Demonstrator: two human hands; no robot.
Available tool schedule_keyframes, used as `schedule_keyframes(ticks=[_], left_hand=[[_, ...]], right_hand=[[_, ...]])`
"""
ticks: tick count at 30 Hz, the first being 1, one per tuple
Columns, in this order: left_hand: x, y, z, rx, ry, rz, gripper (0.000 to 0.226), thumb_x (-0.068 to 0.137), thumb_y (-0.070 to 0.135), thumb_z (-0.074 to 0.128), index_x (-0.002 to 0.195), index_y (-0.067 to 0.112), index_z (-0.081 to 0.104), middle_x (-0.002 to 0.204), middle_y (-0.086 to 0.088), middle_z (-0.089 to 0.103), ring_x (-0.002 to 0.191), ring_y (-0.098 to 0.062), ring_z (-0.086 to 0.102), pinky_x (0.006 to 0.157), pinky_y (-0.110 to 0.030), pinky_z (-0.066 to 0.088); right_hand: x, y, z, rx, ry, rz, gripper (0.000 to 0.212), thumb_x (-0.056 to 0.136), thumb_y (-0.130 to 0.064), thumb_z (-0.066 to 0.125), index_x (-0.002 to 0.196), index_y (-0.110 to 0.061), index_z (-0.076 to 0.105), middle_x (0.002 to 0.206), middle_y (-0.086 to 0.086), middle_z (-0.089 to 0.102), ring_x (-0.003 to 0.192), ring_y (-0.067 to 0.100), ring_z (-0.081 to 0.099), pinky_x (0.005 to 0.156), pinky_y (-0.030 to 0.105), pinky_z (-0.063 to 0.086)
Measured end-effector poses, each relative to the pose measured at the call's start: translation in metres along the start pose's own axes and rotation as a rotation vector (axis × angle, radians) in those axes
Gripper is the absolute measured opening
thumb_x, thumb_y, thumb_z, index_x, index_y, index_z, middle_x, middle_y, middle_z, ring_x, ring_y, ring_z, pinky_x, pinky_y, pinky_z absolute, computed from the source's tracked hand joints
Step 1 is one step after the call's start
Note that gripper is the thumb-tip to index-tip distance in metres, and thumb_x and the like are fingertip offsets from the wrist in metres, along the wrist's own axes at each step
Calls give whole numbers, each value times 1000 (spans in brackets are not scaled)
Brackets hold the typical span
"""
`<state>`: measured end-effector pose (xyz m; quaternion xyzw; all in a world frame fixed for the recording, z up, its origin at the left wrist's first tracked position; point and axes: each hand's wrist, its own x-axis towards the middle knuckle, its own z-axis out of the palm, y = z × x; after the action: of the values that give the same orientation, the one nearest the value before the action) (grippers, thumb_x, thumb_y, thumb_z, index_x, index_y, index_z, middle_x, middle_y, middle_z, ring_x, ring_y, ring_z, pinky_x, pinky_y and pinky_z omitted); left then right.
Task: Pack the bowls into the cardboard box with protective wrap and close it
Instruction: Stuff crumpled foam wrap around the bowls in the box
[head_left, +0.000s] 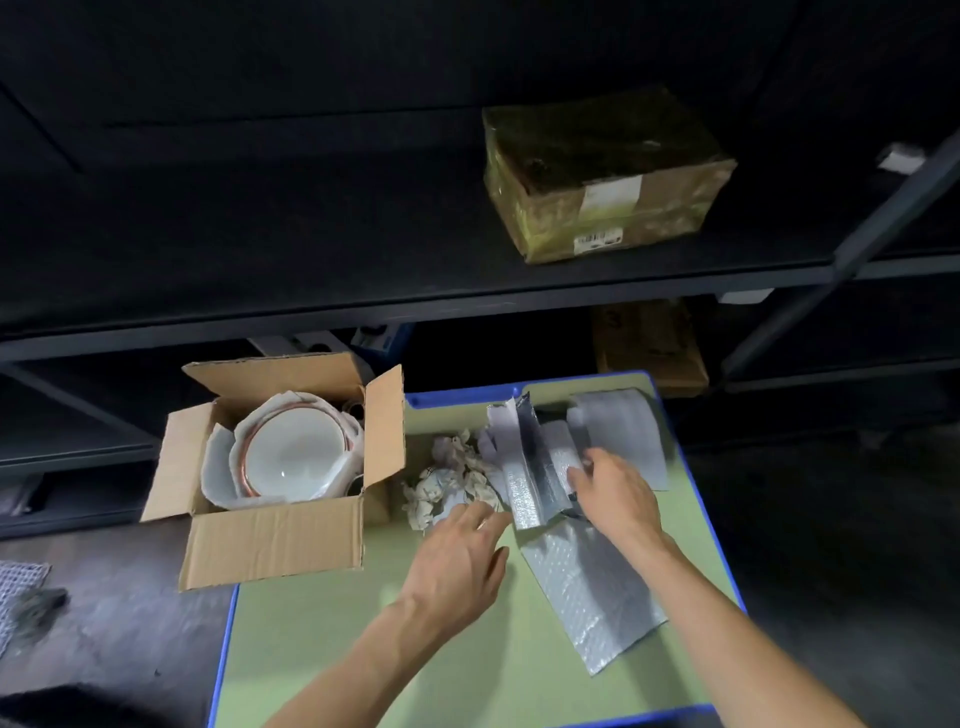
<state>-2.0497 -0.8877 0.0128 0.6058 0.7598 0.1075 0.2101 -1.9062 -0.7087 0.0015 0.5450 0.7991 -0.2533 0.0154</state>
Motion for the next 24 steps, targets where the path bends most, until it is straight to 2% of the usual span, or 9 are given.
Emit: schedule_keyframes(ticks=[4, 9, 15, 18, 21, 24], left_hand=[[2, -1, -2, -9, 25, -17, 41, 99, 32, 42, 138, 23, 48, 128, 1, 53, 114, -21, 49, 97, -34, 43], [8, -2, -3, -6, 78, -6, 41, 98, 32, 43, 138, 23, 49, 125, 0, 55, 110, -23, 51, 96, -32, 42], [17, 5, 1, -47, 145, 35, 41, 97, 35, 43, 136, 24, 51, 119, 1, 57, 107, -22, 54, 93, -33, 45], [19, 10, 2, -75, 148, 64, 42, 98, 37, 41, 137, 24, 51, 122, 1, 57, 110, -22, 53, 96, -31, 42], [17, 16, 2, -115, 143, 55, 42, 101, 41, 41, 139, 25, 50, 125, 2, 56, 114, -21, 52, 96, -30, 39], [12, 24, -7, -291, 159, -32, 54, 102, 50, 40, 149, 25, 37, 135, 6, 52, 124, -15, 49, 99, -26, 38]], right_hand=[[0, -4, 6, -22, -17, 25, 42, 97, -28, 58, 136, -12, 52, 121, 6, 68, 114, 28, 59, 82, 40, 53], [-11, -3, -8, 51, 4, 5, 42, 95, -20, 56, 136, -17, 53, 127, 1, 63, 117, 25, 55, 88, 38, 49], [-32, 4, -29, 293, -29, 28, 30, 90, -15, 56, 118, -26, 61, 109, -6, 60, 93, 12, 58, 75, 29, 45], [-43, 5, -36, 461, -57, 101, 25, 88, -14, 55, 108, -29, 60, 101, -11, 65, 89, 9, 63, 79, 40, 57], [-56, 5, -44, 598, -61, 113, 31, 87, -12, 54, 108, -34, 60, 99, -12, 71, 88, 10, 68, 82, 46, 59], [-70, -1, -58, 660, -78, 48, 38, 88, -10, 53, 114, -37, 61, 99, -14, 73, 87, 6, 68, 83, 38, 56]])
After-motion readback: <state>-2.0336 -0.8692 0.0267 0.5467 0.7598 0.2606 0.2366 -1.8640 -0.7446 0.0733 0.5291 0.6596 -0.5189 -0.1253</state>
